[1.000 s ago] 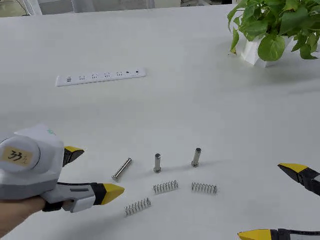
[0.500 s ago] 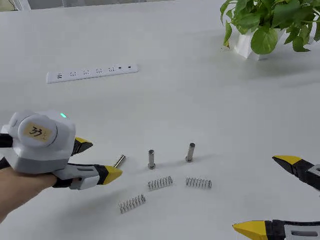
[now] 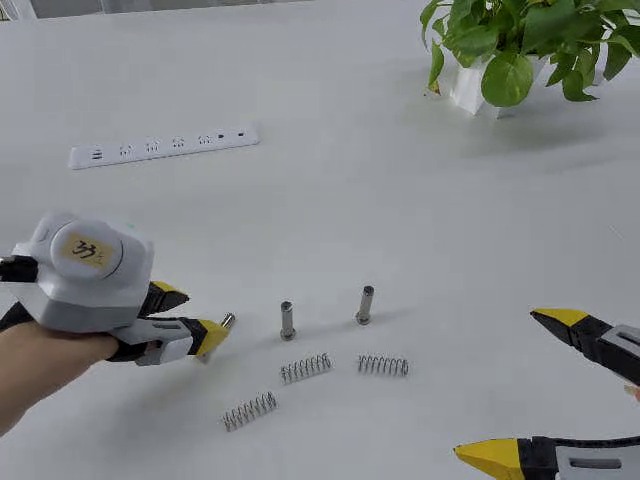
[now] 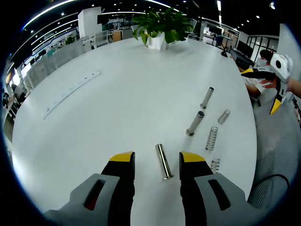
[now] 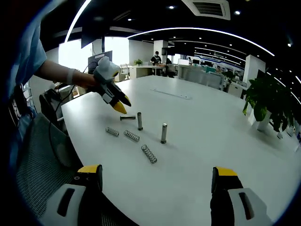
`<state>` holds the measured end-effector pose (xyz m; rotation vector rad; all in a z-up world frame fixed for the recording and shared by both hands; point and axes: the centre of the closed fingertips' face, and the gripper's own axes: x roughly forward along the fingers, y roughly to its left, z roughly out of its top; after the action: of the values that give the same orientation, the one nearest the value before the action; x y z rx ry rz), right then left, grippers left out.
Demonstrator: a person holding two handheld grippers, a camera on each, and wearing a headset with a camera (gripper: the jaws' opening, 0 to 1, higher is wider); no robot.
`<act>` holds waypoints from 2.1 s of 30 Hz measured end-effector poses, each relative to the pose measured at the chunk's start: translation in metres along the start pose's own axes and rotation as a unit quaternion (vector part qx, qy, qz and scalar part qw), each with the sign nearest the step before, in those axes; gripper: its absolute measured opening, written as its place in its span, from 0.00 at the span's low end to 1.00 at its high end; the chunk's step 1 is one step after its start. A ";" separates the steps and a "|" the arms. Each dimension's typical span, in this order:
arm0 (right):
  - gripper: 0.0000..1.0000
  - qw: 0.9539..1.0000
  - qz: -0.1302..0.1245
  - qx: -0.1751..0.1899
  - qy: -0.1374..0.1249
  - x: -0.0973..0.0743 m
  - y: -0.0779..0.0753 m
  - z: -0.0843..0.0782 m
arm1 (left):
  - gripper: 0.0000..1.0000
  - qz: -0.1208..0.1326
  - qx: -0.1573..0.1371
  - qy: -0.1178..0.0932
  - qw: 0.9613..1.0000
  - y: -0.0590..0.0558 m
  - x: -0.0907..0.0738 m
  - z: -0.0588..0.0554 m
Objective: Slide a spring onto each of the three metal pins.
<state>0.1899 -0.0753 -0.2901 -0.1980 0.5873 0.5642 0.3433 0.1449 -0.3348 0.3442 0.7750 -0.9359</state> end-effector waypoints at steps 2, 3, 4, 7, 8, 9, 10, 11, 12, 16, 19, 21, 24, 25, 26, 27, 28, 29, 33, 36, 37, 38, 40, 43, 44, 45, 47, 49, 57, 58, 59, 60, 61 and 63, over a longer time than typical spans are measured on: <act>0.96 1.000 0.000 0.000 -0.001 0.000 0.000 0.001 | 0.31 -0.002 -0.002 0.003 1.000 0.000 0.003 0.000; 0.96 1.000 0.000 0.000 -0.001 0.000 0.000 0.001 | 0.29 -0.003 -0.004 0.004 1.000 0.000 0.004 0.000; 0.96 1.000 0.000 0.000 0.000 0.000 0.001 0.001 | 0.28 -0.003 -0.006 0.004 1.000 0.000 0.005 0.000; 0.96 1.000 0.002 0.000 0.001 -0.001 0.002 0.001 | 0.24 -0.004 -0.006 0.016 1.000 -0.001 0.009 -0.002; 0.96 1.000 0.002 0.000 0.002 -0.001 0.002 0.001 | 0.23 -0.004 -0.004 0.016 1.000 -0.001 0.010 -0.002; 0.96 1.000 0.003 0.000 0.002 -0.001 0.002 0.001 | 0.21 -0.004 -0.004 0.017 1.000 -0.001 0.012 -0.002; 0.95 1.000 0.004 -0.002 0.002 -0.001 0.002 0.001 | 0.20 -0.004 -0.007 0.021 1.000 0.000 0.013 -0.002; 0.95 1.000 0.004 -0.003 0.003 -0.001 0.002 0.001 | 0.20 -0.002 -0.009 0.020 1.000 0.000 0.015 -0.001; 0.95 1.000 0.004 -0.004 0.003 -0.002 0.002 0.001 | 0.20 -0.003 -0.010 0.021 1.000 0.000 0.016 -0.001; 0.95 1.000 0.003 -0.004 0.004 -0.003 0.002 0.002 | 0.16 -0.003 -0.014 0.028 1.000 -0.001 0.018 0.001; 0.95 1.000 0.003 -0.003 0.003 -0.003 0.002 0.002 | 0.15 -0.005 -0.014 0.033 0.999 -0.001 0.021 0.000; 0.95 1.000 0.002 -0.003 0.004 -0.003 0.002 0.001 | 0.14 -0.006 -0.015 0.041 0.999 -0.001 0.023 -0.003; 0.94 1.000 0.003 -0.001 0.003 -0.004 0.002 0.001 | 0.13 -0.007 -0.017 0.050 0.999 -0.001 0.025 -0.007; 0.94 1.000 0.003 0.000 0.003 -0.004 0.003 0.001 | 0.13 -0.008 -0.019 0.051 0.998 -0.001 0.026 -0.008; 0.94 1.000 0.003 0.001 0.003 -0.004 0.003 0.001 | 0.12 -0.008 -0.021 0.054 0.998 -0.001 0.027 -0.010; 0.94 1.000 0.003 0.001 0.003 -0.004 0.003 0.000 | 0.12 -0.008 -0.021 0.056 0.998 -0.002 0.027 -0.010; 0.94 1.000 0.003 0.001 0.003 -0.004 0.003 0.000 | 0.11 -0.008 -0.021 0.057 0.998 -0.002 0.027 -0.011; 0.94 1.000 0.003 0.002 0.003 -0.004 0.003 0.000 | 0.11 -0.010 -0.023 0.060 0.998 -0.002 0.029 -0.012; 0.94 1.000 0.003 0.003 0.003 -0.004 0.004 -0.001 | 0.11 -0.010 -0.023 0.067 0.997 -0.003 0.030 -0.015; 0.94 1.000 0.003 0.004 0.002 -0.003 0.004 0.000 | 0.10 -0.008 -0.025 0.067 0.997 -0.003 0.031 -0.014; 0.94 1.000 0.004 0.003 0.003 -0.003 0.005 0.000 | 0.09 -0.008 -0.024 0.068 0.997 -0.003 0.031 -0.014; 0.94 1.000 0.004 0.003 0.003 -0.002 0.005 0.000 | 0.09 -0.008 -0.023 0.070 0.997 -0.003 0.032 -0.014; 0.94 1.000 0.004 0.002 0.003 -0.002 0.006 0.000 | 0.08 -0.006 -0.019 0.072 0.997 -0.004 0.033 -0.013; 0.93 1.000 0.005 0.002 0.003 -0.001 0.006 0.001 | 0.07 -0.001 -0.012 0.079 0.997 -0.004 0.034 -0.012; 0.93 1.000 0.005 0.001 0.003 -0.001 0.006 0.001 | 0.07 0.000 -0.009 0.081 0.997 -0.004 0.034 -0.011; 0.93 1.000 0.005 0.001 0.003 -0.001 0.006 0.001 | 0.07 0.001 -0.005 0.084 0.996 -0.004 0.034 -0.011; 0.93 1.000 0.005 0.001 0.003 -0.001 0.007 0.001 | 0.07 0.005 0.001 0.090 0.996 -0.004 0.034 -0.011; 0.93 1.000 0.006 0.001 0.004 -0.001 0.007 0.000 | 0.06 0.008 0.004 0.096 0.995 -0.004 0.034 -0.011; 0.92 1.000 0.006 -0.001 0.004 -0.001 0.008 0.000 | 0.06 0.023 0.005 0.106 0.994 -0.001 0.035 -0.012; 0.92 1.000 0.006 -0.001 0.004 -0.001 0.008 0.000 | 0.05 0.026 0.001 0.105 0.994 0.000 0.035 -0.012; 0.92 1.000 0.006 -0.002 0.004 -0.001 0.008 0.000 | 0.05 0.029 -0.003 0.104 0.994 0.001 0.035 -0.013; 0.92 1.000 0.006 -0.002 0.005 -0.001 0.008 0.000 | 0.05 0.029 -0.003 0.102 0.994 0.000 0.035 -0.013; 0.92 1.000 0.006 -0.003 0.005 -0.001 0.008 0.000 | 0.05 0.031 -0.006 0.099 0.995 0.000 0.035 -0.013; 0.92 1.000 0.006 -0.002 0.005 -0.001 0.008 0.000 | 0.05 0.033 -0.010 0.096 0.995 0.001 0.034 -0.013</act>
<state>0.1847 -0.0689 -0.2901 -0.2017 0.5963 0.5770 0.3503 0.1324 -0.3687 0.4436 0.9428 -0.8411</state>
